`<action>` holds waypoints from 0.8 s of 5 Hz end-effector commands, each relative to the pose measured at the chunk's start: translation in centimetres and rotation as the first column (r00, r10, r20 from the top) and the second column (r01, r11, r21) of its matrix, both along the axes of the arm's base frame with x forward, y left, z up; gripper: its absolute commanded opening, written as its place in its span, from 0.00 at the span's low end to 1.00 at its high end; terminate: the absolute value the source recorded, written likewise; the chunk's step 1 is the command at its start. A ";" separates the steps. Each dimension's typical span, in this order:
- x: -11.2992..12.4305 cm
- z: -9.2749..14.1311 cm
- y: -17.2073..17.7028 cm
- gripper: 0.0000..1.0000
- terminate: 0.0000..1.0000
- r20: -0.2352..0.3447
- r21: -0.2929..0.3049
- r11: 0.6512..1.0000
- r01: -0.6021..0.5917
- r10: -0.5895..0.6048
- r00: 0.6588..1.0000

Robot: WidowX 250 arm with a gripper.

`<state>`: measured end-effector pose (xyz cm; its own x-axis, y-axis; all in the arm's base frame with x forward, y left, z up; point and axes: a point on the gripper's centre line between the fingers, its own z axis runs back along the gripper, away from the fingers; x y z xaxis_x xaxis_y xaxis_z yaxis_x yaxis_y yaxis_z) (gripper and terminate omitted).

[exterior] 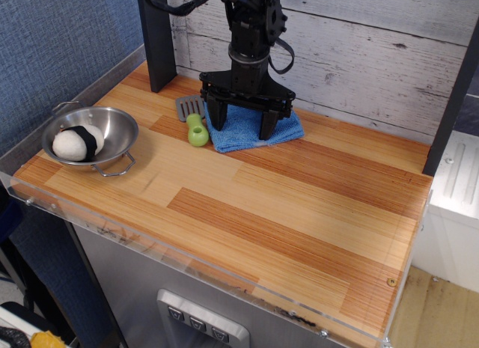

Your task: Place the cloth on the bottom-right corner of the counter.

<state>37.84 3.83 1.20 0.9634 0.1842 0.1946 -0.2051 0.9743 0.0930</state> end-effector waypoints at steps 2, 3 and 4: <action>-2.6 1.2 -5.2 1.00 0.00 0.020 -0.036 0.997 0.073 -0.072 0.997; -3.8 1.5 -7.6 1.00 0.00 0.026 -0.054 0.992 0.112 -0.111 0.993; -4.9 1.7 -9.7 1.00 0.00 0.027 -0.064 0.986 0.154 -0.153 0.988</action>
<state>32.35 -5.95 1.24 0.9861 0.0483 0.1591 -0.0552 0.9977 0.0395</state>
